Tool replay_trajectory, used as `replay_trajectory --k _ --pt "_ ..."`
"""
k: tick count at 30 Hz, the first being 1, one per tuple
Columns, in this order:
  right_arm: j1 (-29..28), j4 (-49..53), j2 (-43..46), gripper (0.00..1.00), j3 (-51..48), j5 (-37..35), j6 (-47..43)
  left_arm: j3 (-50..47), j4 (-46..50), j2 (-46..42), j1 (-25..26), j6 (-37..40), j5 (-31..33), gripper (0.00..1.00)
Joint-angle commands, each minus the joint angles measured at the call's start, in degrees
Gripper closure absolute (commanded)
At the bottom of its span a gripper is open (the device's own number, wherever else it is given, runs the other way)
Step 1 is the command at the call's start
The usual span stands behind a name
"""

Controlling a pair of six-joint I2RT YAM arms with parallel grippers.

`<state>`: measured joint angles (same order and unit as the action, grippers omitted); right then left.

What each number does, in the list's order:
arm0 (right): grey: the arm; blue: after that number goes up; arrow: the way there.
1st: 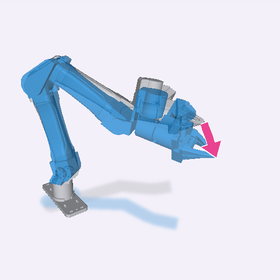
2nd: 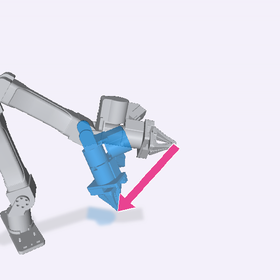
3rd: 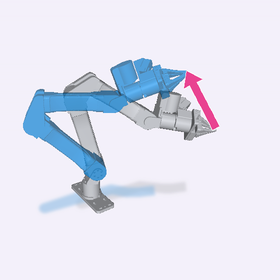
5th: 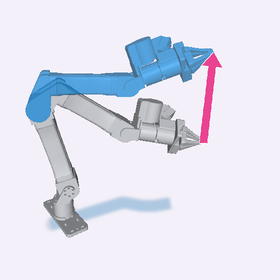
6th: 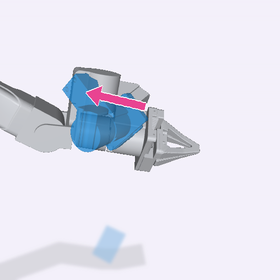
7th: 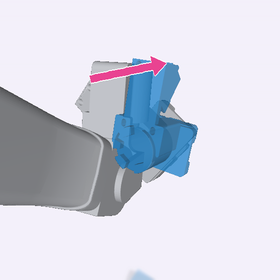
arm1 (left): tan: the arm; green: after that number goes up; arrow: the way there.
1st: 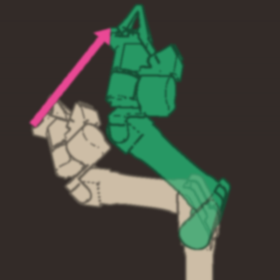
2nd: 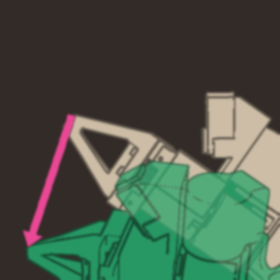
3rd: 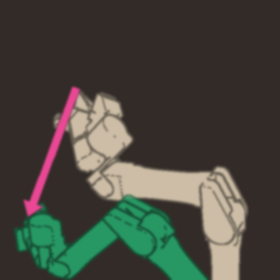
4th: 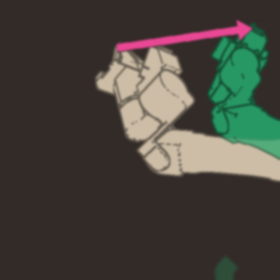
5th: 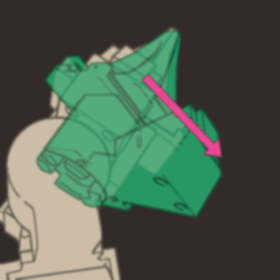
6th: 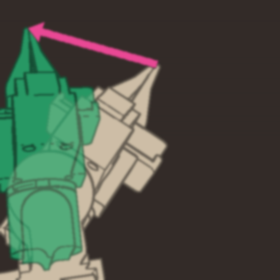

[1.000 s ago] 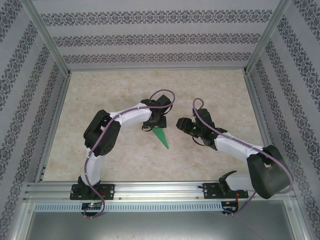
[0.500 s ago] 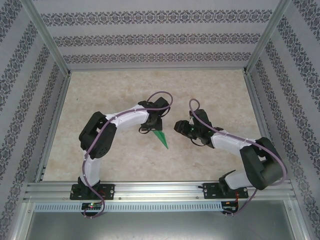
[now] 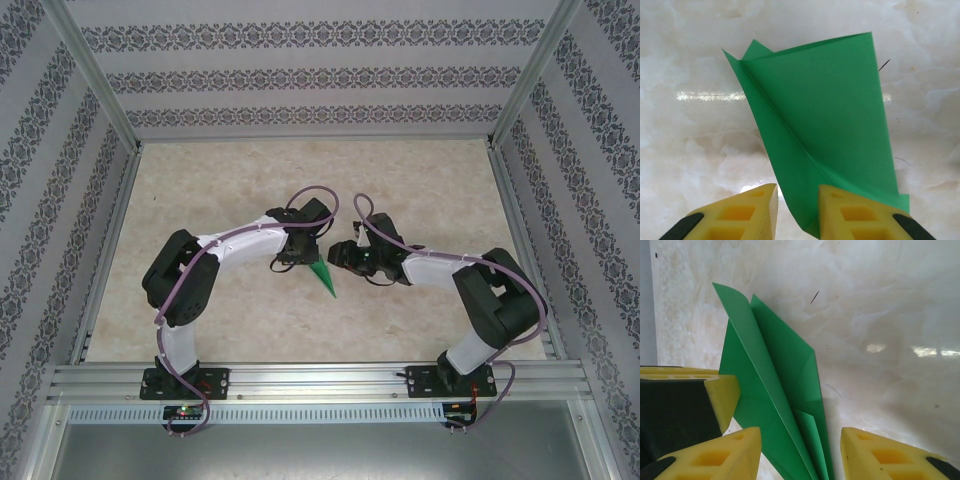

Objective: Fold a paper plane with a square sheet of paper (pick it up from the middle)
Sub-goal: Move a paper plane to the center of the table.

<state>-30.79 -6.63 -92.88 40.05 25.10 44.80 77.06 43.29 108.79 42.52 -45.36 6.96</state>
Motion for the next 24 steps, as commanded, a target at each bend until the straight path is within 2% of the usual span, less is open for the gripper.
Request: replay_trajectory --k 1,8,24 --pt "-0.9 -2.5 -2.2 0.54 2.0 1.9 -1.6 -1.1 -2.0 -2.0 0.7 0.4 0.9 0.73" --pt "-1.6 -3.0 -5.3 0.54 3.4 4.0 -2.1 -3.3 -3.2 -3.1 0.6 0.2 1.5 0.78" --pt "-3.0 -4.2 -7.4 0.55 3.8 7.4 -4.0 -2.9 -4.0 -2.6 0.6 1.0 1.4 0.78"
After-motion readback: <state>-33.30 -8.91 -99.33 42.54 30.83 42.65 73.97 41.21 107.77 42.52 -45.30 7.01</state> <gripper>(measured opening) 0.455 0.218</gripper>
